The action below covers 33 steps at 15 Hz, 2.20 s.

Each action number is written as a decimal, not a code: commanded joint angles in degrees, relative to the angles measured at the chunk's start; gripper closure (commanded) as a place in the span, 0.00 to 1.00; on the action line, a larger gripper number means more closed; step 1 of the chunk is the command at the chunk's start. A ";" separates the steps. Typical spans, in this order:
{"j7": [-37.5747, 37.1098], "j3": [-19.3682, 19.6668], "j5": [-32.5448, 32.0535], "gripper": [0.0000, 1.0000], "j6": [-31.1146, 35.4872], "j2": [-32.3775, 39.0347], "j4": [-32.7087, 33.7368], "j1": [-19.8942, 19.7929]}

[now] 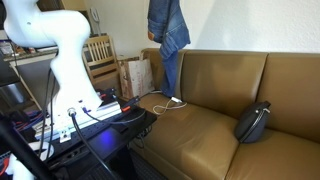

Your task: Remove the jeans from the bag and put them on the couch

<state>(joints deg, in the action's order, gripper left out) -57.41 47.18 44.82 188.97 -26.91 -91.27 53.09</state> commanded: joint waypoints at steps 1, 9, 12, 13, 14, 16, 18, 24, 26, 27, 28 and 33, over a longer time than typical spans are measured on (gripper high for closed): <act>0.68 0.94 0.09 0.97 0.98 0.26 -2.46 0.74; -1.42 20.84 0.65 0.97 9.76 2.73 -16.08 18.96; -5.50 30.61 4.26 0.97 9.59 4.92 -16.66 24.65; -6.75 33.19 5.74 0.97 8.82 5.04 -17.03 26.19; -7.47 35.86 6.87 0.97 9.04 5.13 -17.62 27.86; -7.93 39.12 10.65 0.97 3.85 7.05 -19.85 28.46; -9.38 40.67 14.57 0.97 -4.48 9.78 -22.02 27.45; -5.93 41.45 10.93 0.97 0.34 5.32 -22.53 30.07; -7.64 51.89 12.38 0.97 -3.30 7.70 -23.82 39.01; -9.16 56.64 11.33 0.97 -4.73 6.98 -24.82 43.56; -10.55 61.10 10.32 0.97 -6.73 6.06 -25.65 47.78; -29.06 85.43 -5.11 0.97 -14.70 3.64 -27.33 67.24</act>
<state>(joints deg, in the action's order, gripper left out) -76.24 121.55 47.79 179.35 -22.81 -118.75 112.48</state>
